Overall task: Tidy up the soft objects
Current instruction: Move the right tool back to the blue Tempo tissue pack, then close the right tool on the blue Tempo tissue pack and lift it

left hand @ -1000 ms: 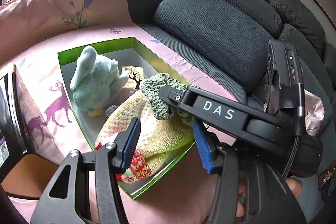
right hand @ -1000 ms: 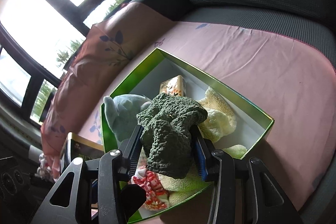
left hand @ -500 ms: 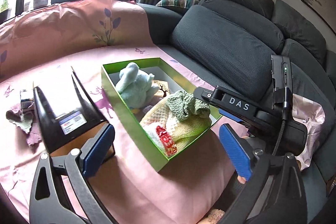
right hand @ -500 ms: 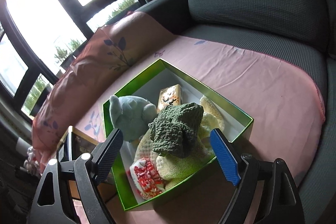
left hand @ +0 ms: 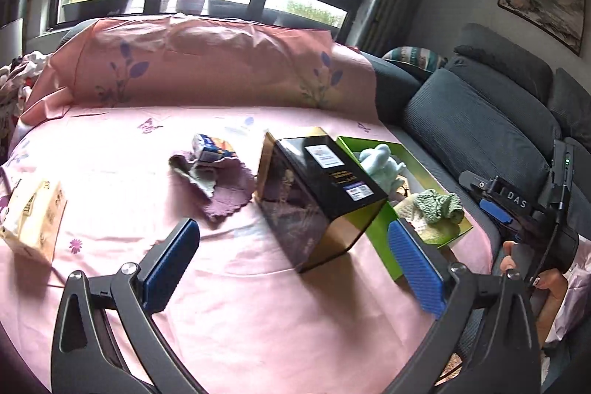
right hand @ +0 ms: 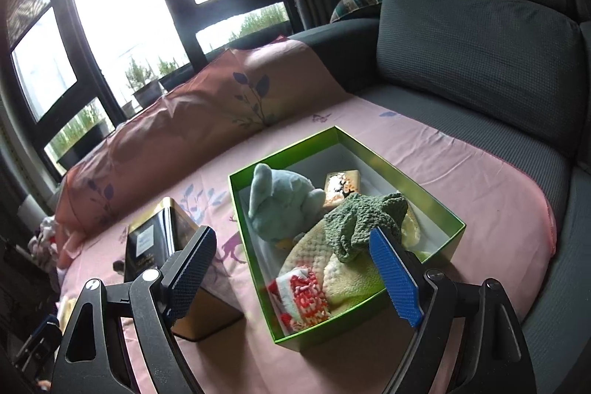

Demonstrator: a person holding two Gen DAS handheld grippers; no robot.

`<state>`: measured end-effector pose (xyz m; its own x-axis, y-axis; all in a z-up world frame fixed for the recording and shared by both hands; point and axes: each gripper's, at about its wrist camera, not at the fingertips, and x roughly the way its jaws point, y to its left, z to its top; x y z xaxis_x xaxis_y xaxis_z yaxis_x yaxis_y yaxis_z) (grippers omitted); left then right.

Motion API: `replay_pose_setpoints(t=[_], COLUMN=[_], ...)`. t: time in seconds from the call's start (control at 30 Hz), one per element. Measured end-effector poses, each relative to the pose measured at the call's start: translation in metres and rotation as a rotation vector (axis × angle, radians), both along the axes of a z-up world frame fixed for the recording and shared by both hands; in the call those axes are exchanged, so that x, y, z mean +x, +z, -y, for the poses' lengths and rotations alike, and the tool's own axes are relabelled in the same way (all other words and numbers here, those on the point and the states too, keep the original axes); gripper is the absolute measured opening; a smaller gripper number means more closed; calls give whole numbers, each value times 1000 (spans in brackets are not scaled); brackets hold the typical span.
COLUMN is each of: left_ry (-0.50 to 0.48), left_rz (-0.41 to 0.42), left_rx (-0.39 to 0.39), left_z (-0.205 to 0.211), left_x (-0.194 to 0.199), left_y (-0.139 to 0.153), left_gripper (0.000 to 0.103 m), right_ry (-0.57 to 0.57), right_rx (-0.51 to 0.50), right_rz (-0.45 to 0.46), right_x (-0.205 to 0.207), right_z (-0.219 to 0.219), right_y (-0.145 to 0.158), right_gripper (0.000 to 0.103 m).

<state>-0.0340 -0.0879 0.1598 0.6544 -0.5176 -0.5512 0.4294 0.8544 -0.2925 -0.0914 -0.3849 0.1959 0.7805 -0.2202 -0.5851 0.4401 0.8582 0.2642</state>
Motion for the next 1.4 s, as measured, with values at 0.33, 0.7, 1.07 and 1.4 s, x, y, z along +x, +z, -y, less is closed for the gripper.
replay_pose_setpoints(t=[0.33, 0.7, 1.07, 1.4], left_ry=[268, 408, 410, 432], left_rz=[-88, -240, -274, -298], left_rx=[-51, -78, -115, -119], left_z=[-101, -162, -188, -203], left_x=[24, 46, 42, 46], left_y=[-28, -83, -77, -81], left_gripper=[102, 102, 102, 102], right_ry=[203, 544, 558, 503], right_rx=[-39, -129, -371, -485], right_rz=[48, -149, -622, -746], right_x=[18, 106, 305, 352], right_z=[-74, -205, -282, -274], right_y=[10, 5, -92, -149], right_gripper=[86, 86, 86, 86])
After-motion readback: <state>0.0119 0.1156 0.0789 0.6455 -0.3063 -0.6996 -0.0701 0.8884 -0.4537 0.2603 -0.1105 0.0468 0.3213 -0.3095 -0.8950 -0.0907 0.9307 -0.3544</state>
